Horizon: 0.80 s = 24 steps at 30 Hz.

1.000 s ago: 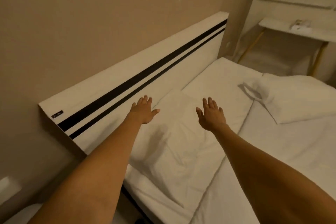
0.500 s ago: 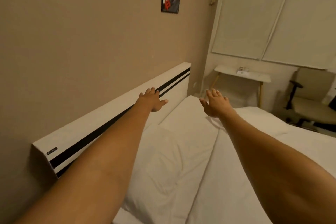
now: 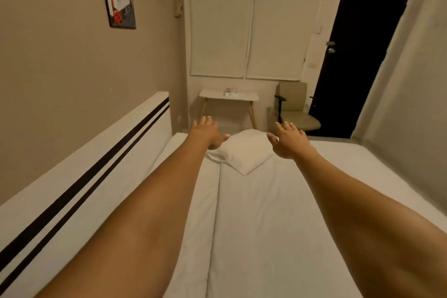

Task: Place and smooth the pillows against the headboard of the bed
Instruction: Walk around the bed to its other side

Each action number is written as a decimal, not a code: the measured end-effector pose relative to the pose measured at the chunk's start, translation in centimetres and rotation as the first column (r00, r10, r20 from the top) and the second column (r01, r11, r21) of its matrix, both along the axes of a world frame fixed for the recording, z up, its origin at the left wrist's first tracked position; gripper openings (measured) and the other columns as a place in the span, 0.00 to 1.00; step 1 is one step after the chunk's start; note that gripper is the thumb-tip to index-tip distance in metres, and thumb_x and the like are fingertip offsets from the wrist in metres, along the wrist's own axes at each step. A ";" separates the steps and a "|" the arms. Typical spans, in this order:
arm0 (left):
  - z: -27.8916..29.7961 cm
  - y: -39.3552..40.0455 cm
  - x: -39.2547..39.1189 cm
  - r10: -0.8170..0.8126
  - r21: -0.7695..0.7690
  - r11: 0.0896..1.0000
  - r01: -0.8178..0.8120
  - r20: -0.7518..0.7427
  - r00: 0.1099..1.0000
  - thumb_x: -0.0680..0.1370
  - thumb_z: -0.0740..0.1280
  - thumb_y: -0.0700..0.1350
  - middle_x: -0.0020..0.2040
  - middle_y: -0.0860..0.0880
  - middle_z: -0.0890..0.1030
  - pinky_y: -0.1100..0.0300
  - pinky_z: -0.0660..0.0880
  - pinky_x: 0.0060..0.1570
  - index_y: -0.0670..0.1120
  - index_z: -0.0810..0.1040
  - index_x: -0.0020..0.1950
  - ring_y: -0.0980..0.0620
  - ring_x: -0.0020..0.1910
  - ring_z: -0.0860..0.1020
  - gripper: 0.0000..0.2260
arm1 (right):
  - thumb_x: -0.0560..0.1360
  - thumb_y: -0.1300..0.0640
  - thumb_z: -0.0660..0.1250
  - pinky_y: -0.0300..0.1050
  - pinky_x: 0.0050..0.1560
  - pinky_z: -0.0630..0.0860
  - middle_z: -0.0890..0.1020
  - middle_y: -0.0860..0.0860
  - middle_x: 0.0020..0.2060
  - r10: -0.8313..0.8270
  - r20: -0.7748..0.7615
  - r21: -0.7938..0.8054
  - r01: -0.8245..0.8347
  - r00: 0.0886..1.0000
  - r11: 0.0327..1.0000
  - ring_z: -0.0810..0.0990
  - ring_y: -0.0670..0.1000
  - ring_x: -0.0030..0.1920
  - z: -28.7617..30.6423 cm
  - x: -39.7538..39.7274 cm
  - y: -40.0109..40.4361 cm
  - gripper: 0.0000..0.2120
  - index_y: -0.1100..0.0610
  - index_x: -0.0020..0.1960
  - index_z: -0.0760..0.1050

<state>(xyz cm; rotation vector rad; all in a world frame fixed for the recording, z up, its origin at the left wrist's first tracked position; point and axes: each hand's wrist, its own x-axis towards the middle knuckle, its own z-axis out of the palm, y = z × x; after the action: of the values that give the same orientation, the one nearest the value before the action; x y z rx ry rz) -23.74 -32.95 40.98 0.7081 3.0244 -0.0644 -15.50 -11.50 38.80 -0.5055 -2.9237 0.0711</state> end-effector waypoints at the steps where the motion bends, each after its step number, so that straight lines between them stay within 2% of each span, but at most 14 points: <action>1: 0.0 1.7 0.7 -0.032 -0.004 0.999 0.032 0.003 0.999 0.81 0.48 0.62 0.80 0.42 0.44 0.44 0.43 0.75 0.43 0.48 0.80 0.44 0.79 0.43 0.34 | 0.82 0.42 0.46 0.58 0.76 0.51 0.53 0.56 0.79 -0.031 -0.003 -0.002 0.031 1.000 1.000 0.50 0.56 0.79 0.0 1.3 1.2 0.30 0.56 0.79 0.49; 5: -0.2 9.2 4.0 -0.161 -0.022 0.987 0.161 0.004 0.987 0.81 0.48 0.62 0.80 0.43 0.44 0.43 0.45 0.76 0.43 0.48 0.80 0.44 0.79 0.43 0.33 | 0.82 0.42 0.47 0.58 0.75 0.52 0.54 0.56 0.78 -0.165 -0.009 0.024 0.165 0.986 0.986 0.50 0.57 0.78 0.3 7.3 6.8 0.30 0.55 0.79 0.50; 12: 0.5 25.3 13.5 -0.392 0.022 0.920 0.392 0.005 0.920 0.82 0.49 0.61 0.80 0.43 0.44 0.43 0.46 0.75 0.44 0.48 0.80 0.44 0.79 0.43 0.32 | 0.82 0.42 0.45 0.58 0.76 0.49 0.50 0.57 0.79 -0.406 0.010 0.011 0.406 0.914 0.914 0.47 0.57 0.79 1.0 20.9 19.7 0.30 0.56 0.80 0.47; 19: 0.1 41.0 26.4 -0.609 0.085 0.789 0.609 -0.025 0.793 0.82 0.50 0.60 0.80 0.43 0.45 0.43 0.47 0.76 0.43 0.48 0.80 0.43 0.79 0.44 0.32 | 0.82 0.41 0.45 0.60 0.75 0.51 0.51 0.57 0.79 -0.617 0.039 0.024 0.616 0.786 0.787 0.49 0.57 0.79 1.4 35.4 32.0 0.31 0.56 0.80 0.47; 24: -0.2 51.6 35.9 -0.721 0.096 0.687 0.720 -0.037 0.692 0.81 0.50 0.61 0.80 0.43 0.45 0.44 0.47 0.76 0.43 0.48 0.80 0.44 0.79 0.44 0.33 | 0.81 0.42 0.47 0.59 0.74 0.56 0.56 0.57 0.78 -0.728 0.027 0.041 0.727 0.685 0.686 0.53 0.57 0.78 1.6 46.4 39.4 0.31 0.57 0.79 0.52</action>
<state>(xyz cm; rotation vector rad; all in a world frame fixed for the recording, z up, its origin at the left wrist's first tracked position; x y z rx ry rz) 12.15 18.67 40.80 1.8624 2.5346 0.0784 30.93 27.88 40.44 -1.6351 -2.5122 -0.0879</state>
